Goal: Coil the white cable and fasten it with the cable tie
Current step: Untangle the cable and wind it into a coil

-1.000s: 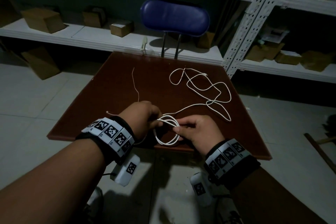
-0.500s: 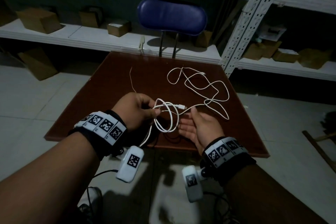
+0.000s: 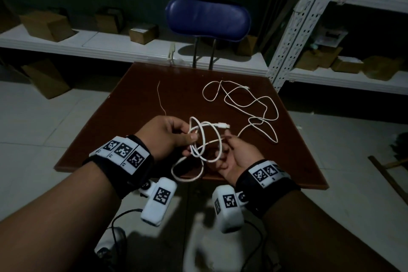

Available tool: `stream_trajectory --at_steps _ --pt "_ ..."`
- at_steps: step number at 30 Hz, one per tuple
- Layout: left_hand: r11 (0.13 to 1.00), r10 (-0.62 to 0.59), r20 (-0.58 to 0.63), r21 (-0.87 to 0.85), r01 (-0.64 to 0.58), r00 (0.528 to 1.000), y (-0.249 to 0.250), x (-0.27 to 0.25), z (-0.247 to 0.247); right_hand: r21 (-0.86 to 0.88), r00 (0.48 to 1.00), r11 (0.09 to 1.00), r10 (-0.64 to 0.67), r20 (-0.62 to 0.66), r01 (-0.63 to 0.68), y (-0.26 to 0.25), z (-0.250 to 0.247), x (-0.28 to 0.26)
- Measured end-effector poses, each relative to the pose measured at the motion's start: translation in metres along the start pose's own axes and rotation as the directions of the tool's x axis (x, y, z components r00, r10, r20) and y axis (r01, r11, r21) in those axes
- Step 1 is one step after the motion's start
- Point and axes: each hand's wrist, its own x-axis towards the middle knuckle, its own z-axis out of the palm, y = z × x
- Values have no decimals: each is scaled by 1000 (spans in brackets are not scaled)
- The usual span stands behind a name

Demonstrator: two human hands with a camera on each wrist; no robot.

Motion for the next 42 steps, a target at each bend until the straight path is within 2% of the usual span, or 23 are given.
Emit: stream_trajectory --at_steps 3,5,9,11,16,21,23,27,30,32,34,36,39,42 --pt "998 -41 -172 34 48 984 -7 5 -17 31 979 987 -150 -138 155 -20 -13 3" --pt "995 -78 -263 34 90 962 -13 8 -27 50 958 975 -203 -201 217 -36 -27 5" --pt "980 -129 -412 84 179 902 -14 10 -42 117 914 958 -207 -349 262 -68 -58 7" --pt "974 -150 -445 85 208 883 -13 9 -46 131 901 960 -179 -394 249 -78 -67 4" --pt "967 -180 -420 91 238 890 -13 10 -39 77 912 968 -196 -360 238 -66 -59 5" --pt "976 -186 -350 41 214 918 -11 11 -27 34 934 989 -124 -335 144 -40 -39 6" --pt "978 -192 -326 10 206 926 -11 11 -26 1 957 997 -74 -281 77 -29 -29 -3" --pt "975 -214 -276 -124 186 937 -10 13 -21 -221 994 971 73 -86 -90 0 -10 -22" --pt "960 -236 -152 -187 207 960 -11 12 -16 -214 996 973 82 -32 -87 17 2 -24" --pt "958 -256 -103 -156 239 961 -11 9 -13 -87 1000 996 18 -20 -19 17 8 -22" --pt "963 -265 -115 -85 256 957 -12 9 -9 -12 998 998 -54 -23 54 11 11 -20" --pt "964 -241 -158 76 255 957 -12 9 -7 -33 993 993 -112 -26 111 6 12 -18" --pt "900 -172 -224 359 246 959 -10 9 -5 -92 990 986 -137 -10 136 4 13 -18" --pt "867 -162 -228 433 249 960 -9 10 -4 -190 992 974 -127 15 127 7 12 -19"
